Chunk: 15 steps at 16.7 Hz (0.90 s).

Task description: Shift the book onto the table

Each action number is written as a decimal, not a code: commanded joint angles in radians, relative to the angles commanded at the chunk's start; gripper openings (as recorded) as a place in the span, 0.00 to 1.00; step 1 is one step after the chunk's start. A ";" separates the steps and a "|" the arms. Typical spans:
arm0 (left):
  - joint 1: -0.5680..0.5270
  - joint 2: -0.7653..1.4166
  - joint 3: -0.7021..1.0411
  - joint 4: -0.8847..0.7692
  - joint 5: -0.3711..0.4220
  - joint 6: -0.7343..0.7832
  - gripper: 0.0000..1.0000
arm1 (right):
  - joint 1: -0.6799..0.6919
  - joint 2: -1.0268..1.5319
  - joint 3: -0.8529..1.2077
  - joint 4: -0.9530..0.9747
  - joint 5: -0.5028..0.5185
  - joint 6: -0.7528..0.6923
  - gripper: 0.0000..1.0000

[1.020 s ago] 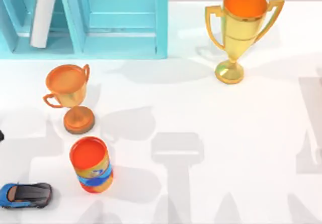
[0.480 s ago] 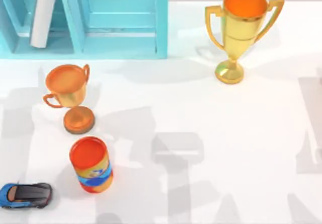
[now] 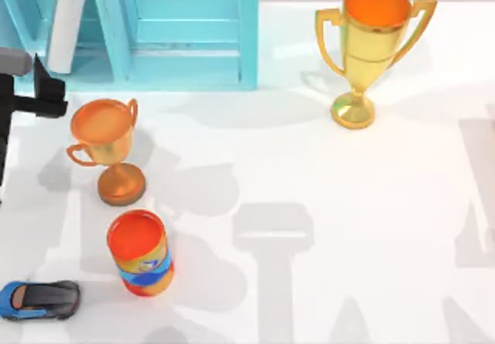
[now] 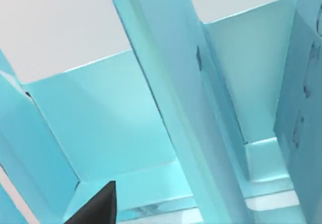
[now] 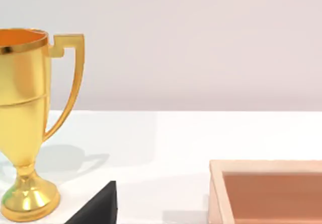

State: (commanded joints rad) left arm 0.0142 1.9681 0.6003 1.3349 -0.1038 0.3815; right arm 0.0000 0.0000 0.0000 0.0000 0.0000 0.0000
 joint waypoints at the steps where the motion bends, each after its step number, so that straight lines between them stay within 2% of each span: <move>1: -0.017 0.064 0.024 0.039 0.002 0.008 1.00 | 0.000 0.000 0.000 0.000 0.000 0.000 1.00; 4: -0.075 0.192 0.078 0.118 0.015 0.021 1.00 | 0.000 0.000 0.000 0.000 0.000 0.000 1.00; 7: -0.110 0.231 0.098 0.145 0.024 0.024 1.00 | 0.000 0.000 0.000 0.000 0.000 0.000 1.00; 12: -0.103 0.229 0.096 0.141 0.025 0.023 1.00 | 0.000 0.000 0.000 0.000 0.000 0.000 1.00; 15: -0.074 0.256 0.164 0.102 0.056 0.024 1.00 | 0.000 0.000 0.000 0.000 0.000 0.000 1.00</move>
State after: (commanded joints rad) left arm -0.0596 2.2243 0.7643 1.4366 -0.0475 0.4054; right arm 0.0000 0.0000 0.0000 0.0000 0.0000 0.0000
